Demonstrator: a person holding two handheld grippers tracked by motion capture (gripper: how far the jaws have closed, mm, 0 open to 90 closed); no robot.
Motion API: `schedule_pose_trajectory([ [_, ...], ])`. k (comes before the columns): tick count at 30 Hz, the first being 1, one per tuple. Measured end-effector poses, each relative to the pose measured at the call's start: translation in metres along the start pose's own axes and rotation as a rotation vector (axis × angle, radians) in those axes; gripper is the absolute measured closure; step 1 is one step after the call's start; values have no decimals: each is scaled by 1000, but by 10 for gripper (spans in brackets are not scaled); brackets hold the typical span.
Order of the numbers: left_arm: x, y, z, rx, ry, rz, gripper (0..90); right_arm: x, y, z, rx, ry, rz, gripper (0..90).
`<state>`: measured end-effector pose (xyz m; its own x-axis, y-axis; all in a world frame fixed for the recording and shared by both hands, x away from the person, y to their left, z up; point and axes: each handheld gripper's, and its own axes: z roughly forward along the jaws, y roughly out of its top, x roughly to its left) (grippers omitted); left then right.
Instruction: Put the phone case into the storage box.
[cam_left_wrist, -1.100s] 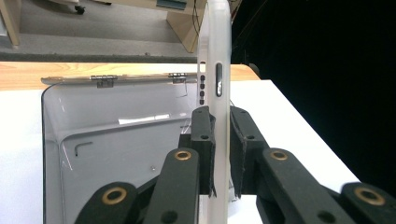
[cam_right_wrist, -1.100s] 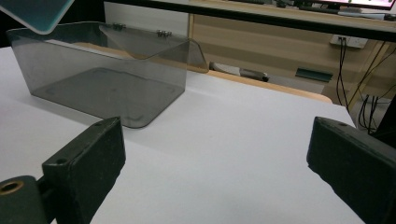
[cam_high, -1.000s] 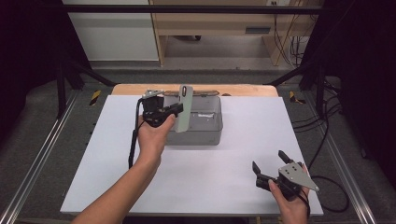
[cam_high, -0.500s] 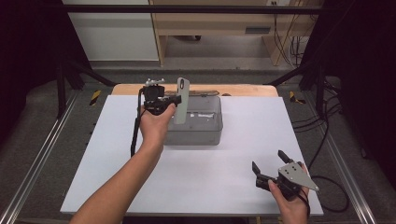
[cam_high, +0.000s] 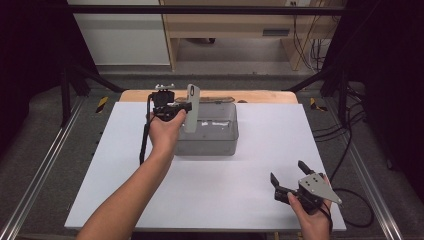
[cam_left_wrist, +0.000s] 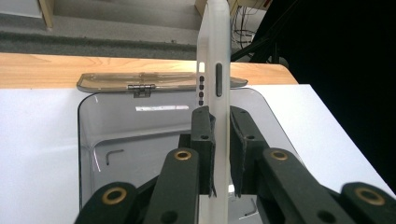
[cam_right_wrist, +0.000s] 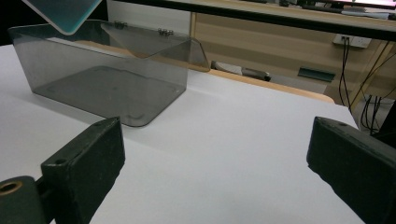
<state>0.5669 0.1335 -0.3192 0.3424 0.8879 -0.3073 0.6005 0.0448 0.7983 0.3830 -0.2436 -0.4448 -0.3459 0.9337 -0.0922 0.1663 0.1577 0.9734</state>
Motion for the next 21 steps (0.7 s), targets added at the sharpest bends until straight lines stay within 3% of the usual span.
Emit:
schedule_pose_trajectory([
  [9, 10, -6, 7, 18, 19, -19, 810, 0, 0, 0, 4, 2, -4, 47],
  [15, 22, -18, 21, 48, 28, -56, 810, 1, -1, 1, 9, 6, -9, 47],
  [21, 26, -27, 32, 71, 32, -69, 810, 1, -1, 1, 13, 5, -10, 47],
])
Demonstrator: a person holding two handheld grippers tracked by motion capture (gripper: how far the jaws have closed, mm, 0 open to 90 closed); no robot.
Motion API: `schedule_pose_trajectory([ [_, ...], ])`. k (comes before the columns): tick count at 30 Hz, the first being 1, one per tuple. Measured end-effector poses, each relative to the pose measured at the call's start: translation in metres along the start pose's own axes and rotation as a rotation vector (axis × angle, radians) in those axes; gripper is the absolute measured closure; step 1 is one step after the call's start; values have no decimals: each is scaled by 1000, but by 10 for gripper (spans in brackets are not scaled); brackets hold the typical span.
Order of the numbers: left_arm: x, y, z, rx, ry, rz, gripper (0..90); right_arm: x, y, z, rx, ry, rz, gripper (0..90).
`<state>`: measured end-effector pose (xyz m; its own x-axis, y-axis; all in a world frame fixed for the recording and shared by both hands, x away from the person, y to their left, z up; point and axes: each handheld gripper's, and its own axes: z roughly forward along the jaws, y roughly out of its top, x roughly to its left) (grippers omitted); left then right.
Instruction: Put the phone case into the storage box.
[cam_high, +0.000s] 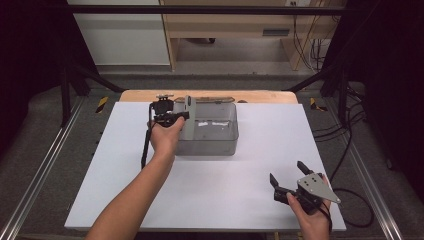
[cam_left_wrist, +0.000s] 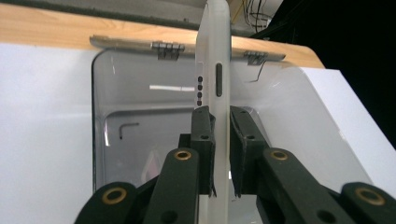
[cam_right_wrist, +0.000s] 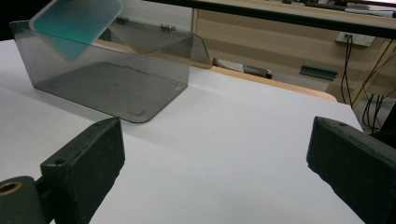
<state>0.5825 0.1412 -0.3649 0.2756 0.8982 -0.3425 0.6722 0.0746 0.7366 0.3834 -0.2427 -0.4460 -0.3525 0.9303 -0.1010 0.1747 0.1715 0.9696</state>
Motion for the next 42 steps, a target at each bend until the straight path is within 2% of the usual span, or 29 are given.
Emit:
schedule_pose_trajectory([
  [13, 3, -13, 20, 53, 15, -9, 809, 0, -1, 1, 8, 12, 5, 45],
  [27, 8, -15, 29, 112, 33, -7, 808, 0, -1, 2, 14, 18, 6, 45],
  [35, 9, -11, 34, 123, 54, 1, 805, 1, -1, 3, 22, 24, 4, 44],
  [42, 6, -12, 40, 110, 68, 27, 801, 1, -2, 4, 27, 26, 6, 44],
])
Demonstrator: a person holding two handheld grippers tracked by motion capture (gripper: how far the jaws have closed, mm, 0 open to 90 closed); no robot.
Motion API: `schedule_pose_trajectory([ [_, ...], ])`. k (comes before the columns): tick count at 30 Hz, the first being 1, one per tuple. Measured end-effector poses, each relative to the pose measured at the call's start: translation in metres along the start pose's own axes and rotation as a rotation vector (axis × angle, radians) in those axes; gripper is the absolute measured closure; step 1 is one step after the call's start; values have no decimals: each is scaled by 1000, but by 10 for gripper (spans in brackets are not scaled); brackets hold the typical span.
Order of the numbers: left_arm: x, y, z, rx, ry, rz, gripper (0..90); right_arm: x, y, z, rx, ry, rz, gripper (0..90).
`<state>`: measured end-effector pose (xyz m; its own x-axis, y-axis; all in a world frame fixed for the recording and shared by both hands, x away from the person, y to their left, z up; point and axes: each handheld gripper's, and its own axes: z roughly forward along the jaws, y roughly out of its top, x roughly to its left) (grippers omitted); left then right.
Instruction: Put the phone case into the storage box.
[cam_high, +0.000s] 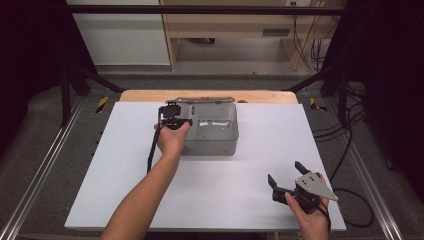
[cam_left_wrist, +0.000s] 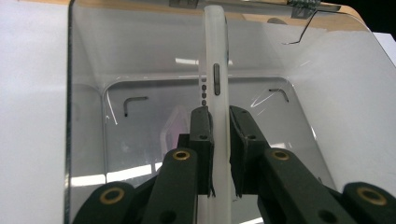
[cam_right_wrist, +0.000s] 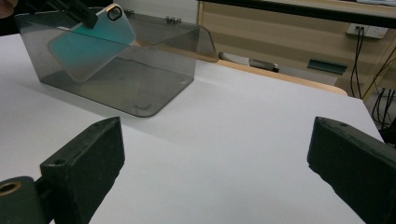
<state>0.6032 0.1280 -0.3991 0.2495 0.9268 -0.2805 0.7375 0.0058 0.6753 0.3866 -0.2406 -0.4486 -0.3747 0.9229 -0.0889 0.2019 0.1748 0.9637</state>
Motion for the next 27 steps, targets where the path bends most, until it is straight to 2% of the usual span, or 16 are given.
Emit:
schedule_pose_trajectory([
  [5, 0, 0, 3, 1, 15, 9, 799, 0, -1, 1, 6, -1, 1, 44],
  [18, 6, 3, 7, 21, 34, -10, 780, 0, -2, 2, 24, 3, 4, 44],
  [27, 6, 1, 13, 51, 47, 9, 741, -1, -3, 3, 36, 1, 9, 44],
])
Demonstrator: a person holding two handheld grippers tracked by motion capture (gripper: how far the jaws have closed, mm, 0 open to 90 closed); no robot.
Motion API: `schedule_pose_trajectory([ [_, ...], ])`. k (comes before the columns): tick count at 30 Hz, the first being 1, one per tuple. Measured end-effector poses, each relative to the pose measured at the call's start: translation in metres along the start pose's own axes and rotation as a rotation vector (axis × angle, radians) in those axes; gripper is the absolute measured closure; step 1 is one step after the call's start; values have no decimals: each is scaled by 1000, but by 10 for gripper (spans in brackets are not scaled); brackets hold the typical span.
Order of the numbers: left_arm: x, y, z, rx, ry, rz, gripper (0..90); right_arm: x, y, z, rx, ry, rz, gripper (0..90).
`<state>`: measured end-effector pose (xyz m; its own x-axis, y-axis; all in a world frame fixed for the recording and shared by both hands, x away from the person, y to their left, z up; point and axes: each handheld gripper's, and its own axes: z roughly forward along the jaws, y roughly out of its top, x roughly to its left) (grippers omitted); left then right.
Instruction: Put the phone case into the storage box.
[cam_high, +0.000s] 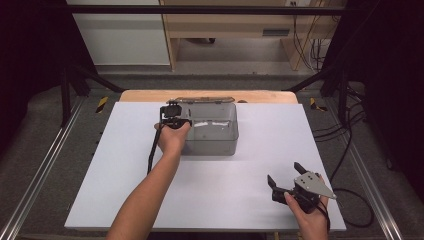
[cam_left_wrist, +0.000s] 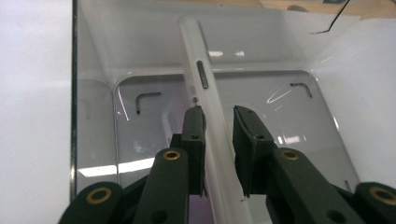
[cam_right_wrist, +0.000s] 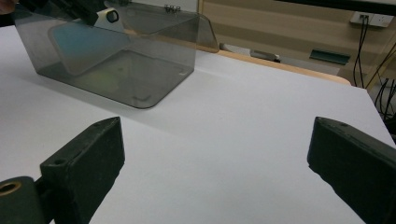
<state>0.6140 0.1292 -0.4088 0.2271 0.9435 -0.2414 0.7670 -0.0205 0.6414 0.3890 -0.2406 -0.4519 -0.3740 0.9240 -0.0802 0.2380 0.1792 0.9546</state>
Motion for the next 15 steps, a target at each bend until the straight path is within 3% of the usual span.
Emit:
schedule_pose_trajectory([
  [15, 5, 2, -2, 18, 34, 0, 751, 0, -1, 1, 9, 7, 4, 44],
])
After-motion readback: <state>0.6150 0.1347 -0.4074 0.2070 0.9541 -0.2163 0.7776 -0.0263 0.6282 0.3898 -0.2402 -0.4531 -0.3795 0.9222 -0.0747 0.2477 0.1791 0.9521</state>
